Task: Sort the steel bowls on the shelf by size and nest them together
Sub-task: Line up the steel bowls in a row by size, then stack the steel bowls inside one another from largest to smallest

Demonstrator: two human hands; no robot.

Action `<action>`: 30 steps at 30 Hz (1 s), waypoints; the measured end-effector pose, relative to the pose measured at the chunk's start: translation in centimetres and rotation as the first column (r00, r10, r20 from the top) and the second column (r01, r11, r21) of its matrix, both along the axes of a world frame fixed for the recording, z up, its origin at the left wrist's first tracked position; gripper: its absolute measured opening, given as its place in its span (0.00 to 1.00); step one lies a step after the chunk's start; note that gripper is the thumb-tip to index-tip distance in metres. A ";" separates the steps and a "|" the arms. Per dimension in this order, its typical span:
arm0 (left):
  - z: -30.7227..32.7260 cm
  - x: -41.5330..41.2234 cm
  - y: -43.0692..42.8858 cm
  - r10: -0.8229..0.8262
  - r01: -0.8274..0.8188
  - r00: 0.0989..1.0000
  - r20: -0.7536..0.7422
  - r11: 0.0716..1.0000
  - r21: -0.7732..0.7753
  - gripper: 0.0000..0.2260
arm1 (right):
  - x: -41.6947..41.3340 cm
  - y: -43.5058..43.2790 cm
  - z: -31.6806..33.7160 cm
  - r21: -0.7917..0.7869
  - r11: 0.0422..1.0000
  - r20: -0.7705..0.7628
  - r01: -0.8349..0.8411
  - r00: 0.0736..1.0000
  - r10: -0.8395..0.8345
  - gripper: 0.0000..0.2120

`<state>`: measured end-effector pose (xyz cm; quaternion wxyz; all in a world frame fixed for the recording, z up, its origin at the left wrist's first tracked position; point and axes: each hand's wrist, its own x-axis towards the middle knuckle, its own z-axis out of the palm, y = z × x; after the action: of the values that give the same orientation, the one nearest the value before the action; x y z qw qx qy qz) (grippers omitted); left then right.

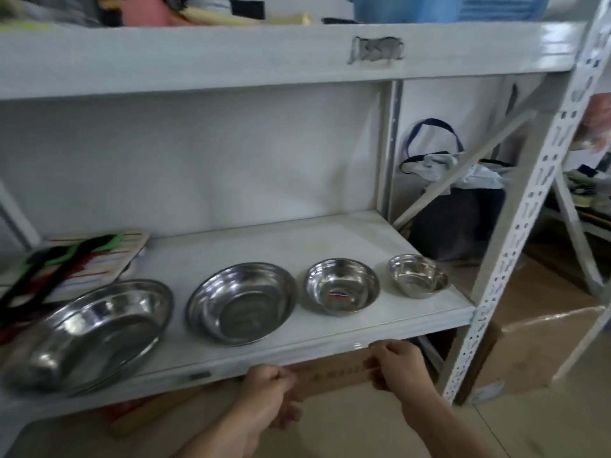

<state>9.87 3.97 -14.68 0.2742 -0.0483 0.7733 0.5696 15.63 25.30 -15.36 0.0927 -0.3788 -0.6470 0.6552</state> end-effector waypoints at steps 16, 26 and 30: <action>1.4 -9.3 -7.7 0.442 -0.441 0.885 -0.150 0.897 0.038 0.10 | -12.1 -9.1 4.0 0.340 0.903 0.092 -0.263 0.965 0.247 0.06; 9.2 -10.1 -11.8 0.430 -0.406 0.858 -0.280 0.903 0.144 0.07 | -11.5 -12.1 9.7 0.425 0.887 -0.107 -0.179 0.964 0.245 0.04; 13.1 -10.6 -17.6 0.465 -0.460 0.790 -0.400 0.880 0.116 0.05 | -13.2 -16.9 12.4 0.397 0.889 -0.195 -0.228 0.926 0.324 0.06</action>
<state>-0.72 -13.64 -1.59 -0.0445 -0.1115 0.7747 0.6209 2.46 8.36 -2.99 0.1498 -0.1705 -0.7880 0.5723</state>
